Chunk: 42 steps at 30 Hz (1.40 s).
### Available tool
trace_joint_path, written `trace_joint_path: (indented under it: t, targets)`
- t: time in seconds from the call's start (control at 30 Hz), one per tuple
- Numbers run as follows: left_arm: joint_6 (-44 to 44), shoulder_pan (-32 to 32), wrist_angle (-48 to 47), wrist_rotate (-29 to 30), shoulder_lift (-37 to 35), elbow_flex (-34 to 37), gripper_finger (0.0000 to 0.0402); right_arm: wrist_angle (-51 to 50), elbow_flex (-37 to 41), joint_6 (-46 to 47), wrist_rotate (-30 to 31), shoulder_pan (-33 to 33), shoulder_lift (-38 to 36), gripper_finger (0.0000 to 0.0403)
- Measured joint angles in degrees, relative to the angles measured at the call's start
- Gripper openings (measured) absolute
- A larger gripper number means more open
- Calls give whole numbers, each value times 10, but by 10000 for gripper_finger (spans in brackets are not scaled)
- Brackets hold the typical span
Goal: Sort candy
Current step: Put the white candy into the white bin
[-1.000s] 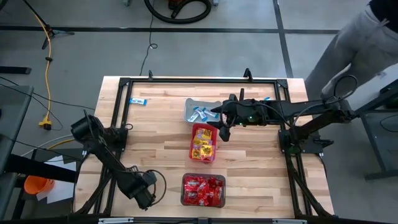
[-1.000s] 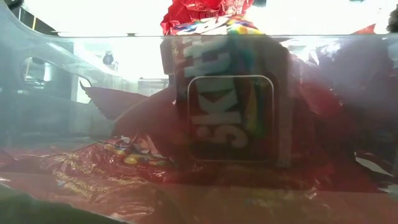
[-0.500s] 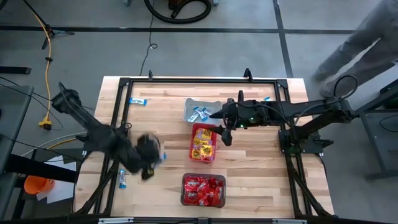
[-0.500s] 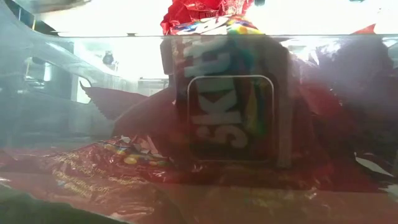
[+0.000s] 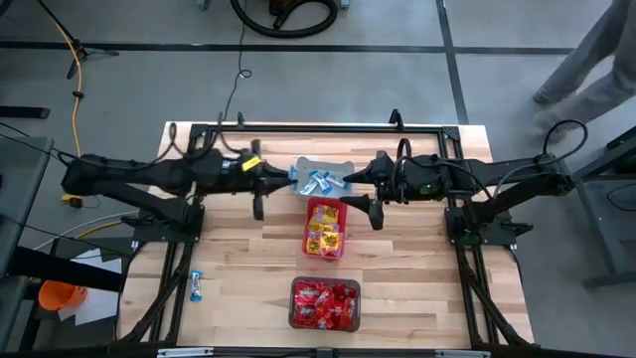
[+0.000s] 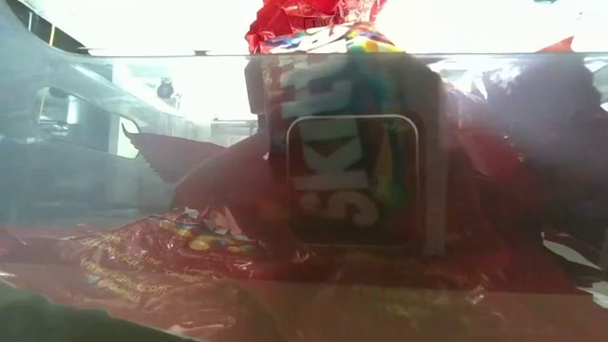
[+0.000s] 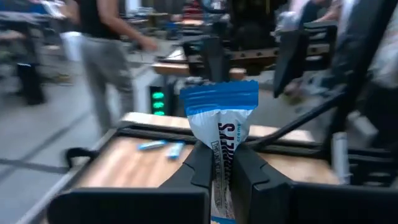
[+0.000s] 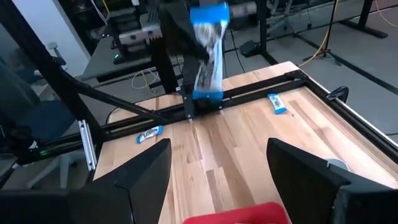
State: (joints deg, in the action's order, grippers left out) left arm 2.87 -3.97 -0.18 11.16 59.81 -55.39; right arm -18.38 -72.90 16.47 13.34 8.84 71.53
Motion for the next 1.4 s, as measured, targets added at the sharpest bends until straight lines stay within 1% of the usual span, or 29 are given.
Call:
trace_joint_path:
  t: [0.07, 0.13, 0.3, 0.53, 0.7, 0.77, 0.83, 1.03, 1.13, 1.23, 1.4]
  targets:
    - [29, 17, 37, -48, 17, 14, 5, 0, 0, 0, 0, 0, 0, 259]
    - [51, 22, 50, -67, 28, 28, 5, -1, 0, 0, 0, 0, 0, 259]
    - [55, 14, 81, -69, 59, 37, 5, -2, 0, -5, 0, 0, 0, 259]
    - [46, 13, 80, -69, 70, 37, 5, -3, 0, -11, 0, 0, 0, 259]
    - [-3, 18, 102, -53, 71, 37, 15, -3, 0, -11, 0, 0, 0, 259]
    - [-19, 32, 115, -50, 79, 31, 18, -3, 0, -11, 0, -1, 0, 259]
    - [-11, 63, 89, -42, 97, 15, 19, -3, 0, -11, 0, -2, 0, 259]
    - [-7, 164, 7, -35, 205, -64, 26, -2, 0, -15, 0, -2, 0, 259]
    - [-35, 192, -34, -36, 264, -93, 44, -2, 0, -15, 0, -2, 0, 259]
    - [-33, 203, -72, -36, 306, -115, 77, -2, 0, -15, 0, -2, 1, 259]
    - [-9, 200, -105, -51, 331, -137, 147, -2, 0, -13, 0, -2, 1, 259]
